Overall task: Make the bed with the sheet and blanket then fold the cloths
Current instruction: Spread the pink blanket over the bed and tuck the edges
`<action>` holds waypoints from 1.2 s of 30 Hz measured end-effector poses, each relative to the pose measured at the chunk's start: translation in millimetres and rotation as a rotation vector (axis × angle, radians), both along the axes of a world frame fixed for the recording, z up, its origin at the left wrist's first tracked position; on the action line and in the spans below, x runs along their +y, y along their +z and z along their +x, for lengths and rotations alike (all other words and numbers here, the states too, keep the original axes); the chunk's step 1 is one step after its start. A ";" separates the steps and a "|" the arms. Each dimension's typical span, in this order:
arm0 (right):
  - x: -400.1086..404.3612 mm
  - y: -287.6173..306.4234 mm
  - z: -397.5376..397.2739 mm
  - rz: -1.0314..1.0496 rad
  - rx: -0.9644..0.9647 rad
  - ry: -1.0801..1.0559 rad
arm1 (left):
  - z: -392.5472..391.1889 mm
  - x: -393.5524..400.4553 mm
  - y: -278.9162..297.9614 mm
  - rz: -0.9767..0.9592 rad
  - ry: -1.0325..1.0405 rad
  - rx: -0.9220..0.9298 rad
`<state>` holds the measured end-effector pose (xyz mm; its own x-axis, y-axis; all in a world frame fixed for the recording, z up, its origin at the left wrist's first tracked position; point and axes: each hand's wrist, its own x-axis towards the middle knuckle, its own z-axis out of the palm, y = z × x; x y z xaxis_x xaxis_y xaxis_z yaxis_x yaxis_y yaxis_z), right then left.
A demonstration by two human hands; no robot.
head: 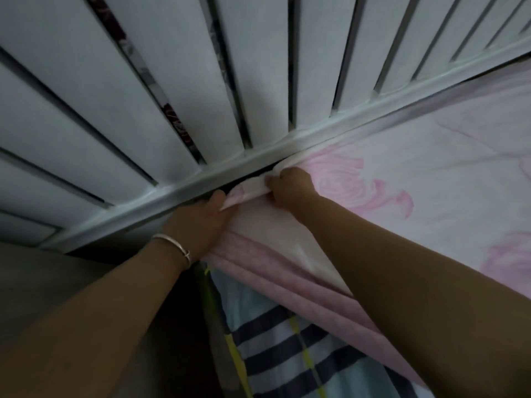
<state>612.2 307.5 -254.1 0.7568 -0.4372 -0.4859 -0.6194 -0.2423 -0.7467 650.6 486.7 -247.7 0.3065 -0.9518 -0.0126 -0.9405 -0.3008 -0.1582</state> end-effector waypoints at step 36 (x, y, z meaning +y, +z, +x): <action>-22.0 -0.8 -106.5 -0.414 0.055 0.719 | -52.2 -11.3 -31.0 -0.380 1.703 0.724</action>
